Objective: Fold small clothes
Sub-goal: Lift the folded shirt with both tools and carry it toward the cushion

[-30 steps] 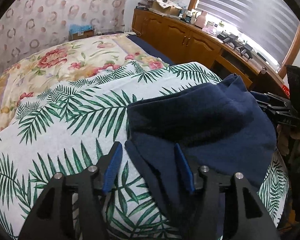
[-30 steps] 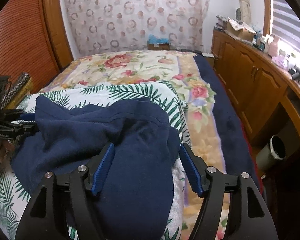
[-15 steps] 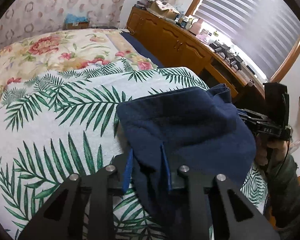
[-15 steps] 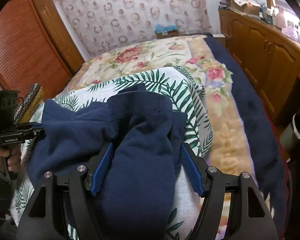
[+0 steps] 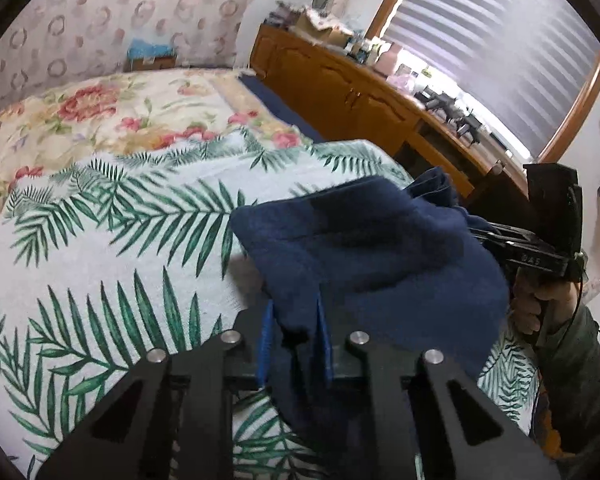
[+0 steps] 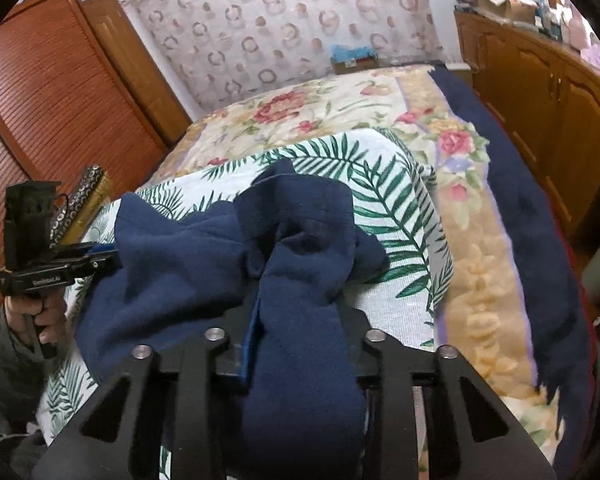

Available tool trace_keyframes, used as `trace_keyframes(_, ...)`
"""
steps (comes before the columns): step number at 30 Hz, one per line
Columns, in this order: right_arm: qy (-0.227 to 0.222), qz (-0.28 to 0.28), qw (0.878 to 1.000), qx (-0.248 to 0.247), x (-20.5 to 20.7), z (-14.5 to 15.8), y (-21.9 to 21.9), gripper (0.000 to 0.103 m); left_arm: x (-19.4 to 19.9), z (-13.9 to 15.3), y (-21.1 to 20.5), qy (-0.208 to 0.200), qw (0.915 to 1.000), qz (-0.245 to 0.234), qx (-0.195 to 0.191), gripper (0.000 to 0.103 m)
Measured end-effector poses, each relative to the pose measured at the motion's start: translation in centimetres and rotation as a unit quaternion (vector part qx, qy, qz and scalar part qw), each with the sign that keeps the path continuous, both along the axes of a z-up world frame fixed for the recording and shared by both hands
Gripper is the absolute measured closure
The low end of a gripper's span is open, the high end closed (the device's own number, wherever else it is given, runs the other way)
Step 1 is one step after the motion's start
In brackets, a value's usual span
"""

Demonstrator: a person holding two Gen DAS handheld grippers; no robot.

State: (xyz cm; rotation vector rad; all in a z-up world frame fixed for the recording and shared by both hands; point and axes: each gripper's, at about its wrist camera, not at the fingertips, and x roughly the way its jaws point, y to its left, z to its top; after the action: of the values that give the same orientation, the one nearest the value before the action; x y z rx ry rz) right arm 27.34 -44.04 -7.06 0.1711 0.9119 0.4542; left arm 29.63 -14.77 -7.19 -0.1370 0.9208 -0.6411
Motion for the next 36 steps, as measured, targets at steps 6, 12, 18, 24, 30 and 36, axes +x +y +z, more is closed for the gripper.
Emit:
trace_keyframes(6, -0.072, -0.026, 0.997, -0.007, -2.3, 3.2, 0.7, 0.081, -2.8, 4.3, 1.3, -0.061, 0.9977, 0.009, -0.028, 0.089)
trace_keyframes(12, -0.124, -0.022, 0.992, 0.004, -3.4, 6.7, 2.7, 0.083, -5.5, 8.7, 3.9, -0.121, 0.9916, 0.037, -0.027, 0.090)
trace_keyframes(18, -0.150, -0.003, 0.989, 0.013, -3.0, 9.0, 5.6, 0.083, -7.2, 11.1, 7.1, -0.156, 0.9855, 0.067, -0.008, 0.089)
trace_keyframes(24, -0.170, 0.036, 0.985, 0.011, -2.1, 11.2, 10.0, 0.083, -9.1, 12.2, 11.5, -0.175, 0.9786, 0.108, -0.001, 0.089)
trace_keyframes(30, -0.189, 0.085, 0.978, 0.010, -0.8, 13.0, 15.6, 0.083, -10.9, 13.0, 16.5, -0.193, 0.9687, 0.156, 0.008, 0.090)
trace_keyframes(36, -0.213, 0.136, 0.967, 0.012, 0.2, 15.2, 21.9, 0.083, -12.6, 13.6, 21.8, -0.214, 0.9536, 0.211, 0.012, 0.090)
